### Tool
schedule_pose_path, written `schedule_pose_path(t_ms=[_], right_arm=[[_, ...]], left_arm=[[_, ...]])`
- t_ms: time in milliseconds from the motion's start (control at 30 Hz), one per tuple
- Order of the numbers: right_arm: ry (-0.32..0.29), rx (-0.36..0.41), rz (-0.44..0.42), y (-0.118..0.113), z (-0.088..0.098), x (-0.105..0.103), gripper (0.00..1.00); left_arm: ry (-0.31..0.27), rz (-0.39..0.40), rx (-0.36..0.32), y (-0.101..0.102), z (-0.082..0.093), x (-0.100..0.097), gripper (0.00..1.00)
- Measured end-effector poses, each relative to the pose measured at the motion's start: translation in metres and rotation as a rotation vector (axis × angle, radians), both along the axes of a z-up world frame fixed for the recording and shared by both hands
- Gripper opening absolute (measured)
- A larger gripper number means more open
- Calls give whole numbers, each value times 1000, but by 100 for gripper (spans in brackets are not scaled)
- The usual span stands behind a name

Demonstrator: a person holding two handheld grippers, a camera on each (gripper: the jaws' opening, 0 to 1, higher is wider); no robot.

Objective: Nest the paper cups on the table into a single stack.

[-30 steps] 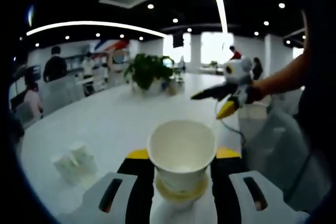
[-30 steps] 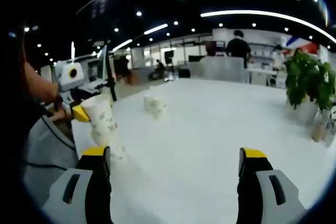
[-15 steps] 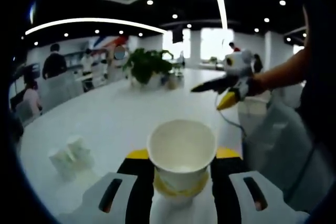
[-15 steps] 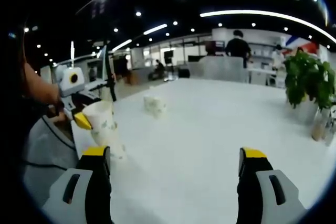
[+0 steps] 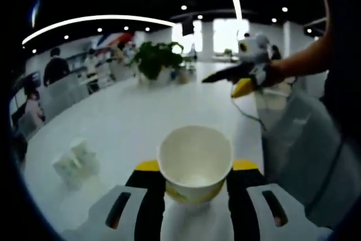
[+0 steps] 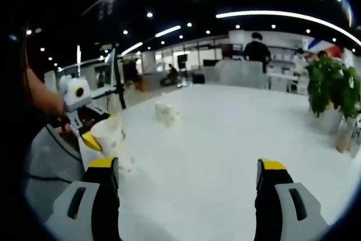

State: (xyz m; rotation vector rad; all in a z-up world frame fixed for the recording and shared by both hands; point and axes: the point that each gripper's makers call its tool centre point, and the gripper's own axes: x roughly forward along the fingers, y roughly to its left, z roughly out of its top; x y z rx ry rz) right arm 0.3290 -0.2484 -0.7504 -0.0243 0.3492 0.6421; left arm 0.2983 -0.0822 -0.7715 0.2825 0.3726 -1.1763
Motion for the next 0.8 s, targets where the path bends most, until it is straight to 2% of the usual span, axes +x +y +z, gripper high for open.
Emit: schedule_pose_path(t_ms=[433,600,800], right_arm=[[0,0,10,4,0,3,100],[-5,10,10,7,4,5,100],[-8,15,16,11,5,6,100]], left_arm=[[-12,-2,-4,-3,1,0,43],[-6,-7,-10,-5,2,-2,51],[4,10,-20,0,3,0,55]])
